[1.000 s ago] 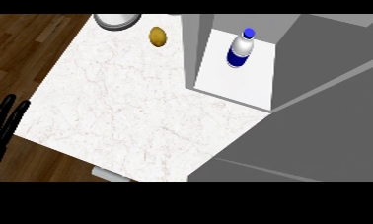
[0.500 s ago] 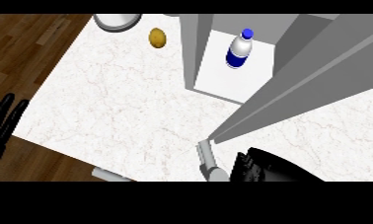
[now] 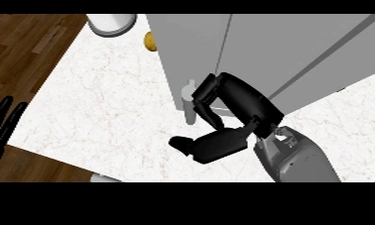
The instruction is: Pick up the bottled water, place it into the cabinet and close the cabinet
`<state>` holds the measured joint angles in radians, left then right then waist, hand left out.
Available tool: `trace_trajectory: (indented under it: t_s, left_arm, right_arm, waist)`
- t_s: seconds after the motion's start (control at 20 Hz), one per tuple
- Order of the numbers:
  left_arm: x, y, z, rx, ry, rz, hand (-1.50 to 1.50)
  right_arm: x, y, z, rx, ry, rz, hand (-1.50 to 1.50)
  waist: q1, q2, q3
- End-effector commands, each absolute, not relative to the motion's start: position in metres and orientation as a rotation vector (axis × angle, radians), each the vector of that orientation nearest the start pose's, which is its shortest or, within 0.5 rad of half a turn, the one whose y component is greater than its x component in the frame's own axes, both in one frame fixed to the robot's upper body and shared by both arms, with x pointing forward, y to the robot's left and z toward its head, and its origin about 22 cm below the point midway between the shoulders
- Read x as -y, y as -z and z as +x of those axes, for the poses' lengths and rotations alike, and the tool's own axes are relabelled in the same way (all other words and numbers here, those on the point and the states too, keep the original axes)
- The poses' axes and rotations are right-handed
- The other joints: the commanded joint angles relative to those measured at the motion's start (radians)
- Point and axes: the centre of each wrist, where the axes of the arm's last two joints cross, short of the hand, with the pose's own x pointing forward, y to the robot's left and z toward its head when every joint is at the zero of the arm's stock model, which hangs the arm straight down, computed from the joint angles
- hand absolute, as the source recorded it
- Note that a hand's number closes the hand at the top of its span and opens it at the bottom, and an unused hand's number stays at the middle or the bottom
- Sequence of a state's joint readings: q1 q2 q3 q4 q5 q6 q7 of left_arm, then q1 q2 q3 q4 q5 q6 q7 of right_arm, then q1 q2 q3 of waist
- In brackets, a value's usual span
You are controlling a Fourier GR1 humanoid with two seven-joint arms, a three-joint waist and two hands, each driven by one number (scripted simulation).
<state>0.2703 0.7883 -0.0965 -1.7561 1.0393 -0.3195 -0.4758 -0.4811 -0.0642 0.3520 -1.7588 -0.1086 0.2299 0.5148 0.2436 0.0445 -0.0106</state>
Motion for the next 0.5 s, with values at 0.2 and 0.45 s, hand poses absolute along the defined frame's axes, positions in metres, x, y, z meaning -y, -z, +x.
trace_trajectory:
  t_s: [0.2, 0.45]
  left_arm:
    - [-0.373, -0.063, 0.178, 1.874, -0.100, -0.547, -1.50]
    - [-0.377, -0.060, 0.174, 1.867, -0.130, -0.533, -1.50]
  right_arm:
    - [0.068, -0.193, 0.343, 1.613, -0.555, 0.243, 1.50]
    - [0.069, -0.194, 0.362, 1.597, -0.390, 0.235, -1.50]
  waist:
    - [-0.016, -0.002, 0.004]
    - [-0.035, -0.001, 0.007]
